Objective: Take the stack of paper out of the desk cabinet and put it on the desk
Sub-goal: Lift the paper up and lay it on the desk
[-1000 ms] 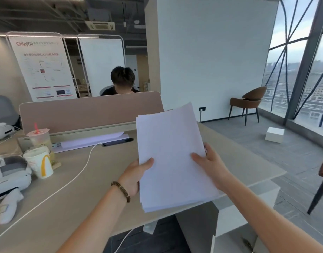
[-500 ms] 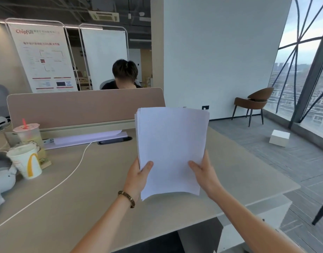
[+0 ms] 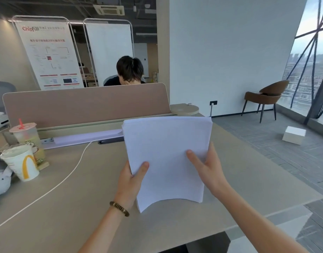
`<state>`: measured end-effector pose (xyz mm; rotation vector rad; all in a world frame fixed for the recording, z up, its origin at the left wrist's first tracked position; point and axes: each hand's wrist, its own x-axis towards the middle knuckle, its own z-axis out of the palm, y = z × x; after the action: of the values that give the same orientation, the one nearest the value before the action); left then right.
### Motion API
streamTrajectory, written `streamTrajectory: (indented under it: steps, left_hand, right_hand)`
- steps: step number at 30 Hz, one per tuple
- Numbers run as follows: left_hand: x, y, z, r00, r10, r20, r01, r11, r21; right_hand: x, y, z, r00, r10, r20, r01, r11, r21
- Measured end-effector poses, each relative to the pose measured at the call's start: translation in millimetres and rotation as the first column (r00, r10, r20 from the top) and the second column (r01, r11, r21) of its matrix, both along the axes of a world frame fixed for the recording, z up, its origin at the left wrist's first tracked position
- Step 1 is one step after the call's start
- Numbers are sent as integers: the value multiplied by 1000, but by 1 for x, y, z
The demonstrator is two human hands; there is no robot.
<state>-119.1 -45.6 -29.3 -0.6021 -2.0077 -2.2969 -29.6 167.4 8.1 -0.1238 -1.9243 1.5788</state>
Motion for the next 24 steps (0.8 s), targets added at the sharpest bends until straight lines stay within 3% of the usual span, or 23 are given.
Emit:
streamTrajectory:
  steps: [7, 10, 15, 24]
  left_hand:
    - [-9, 18, 9, 999, 48, -9, -47, 997, 68]
    - [-13, 17, 2, 996, -21, 83, 14, 996, 83]
    - [-7, 17, -33, 976, -37, 216, 44, 999, -30]
    - [-9, 15, -61, 972, -16, 233, 58, 983, -176]
  right_hand:
    - [-12, 2, 16, 998, -8, -67, 7, 1000, -16]
    - [-14, 6, 6, 999, 16, -33, -16, 1000, -16]
    - [-13, 2, -40, 999, 32, 23, -29, 990, -139]
    - [-21, 10, -91, 994, 42, 99, -25, 985, -170]
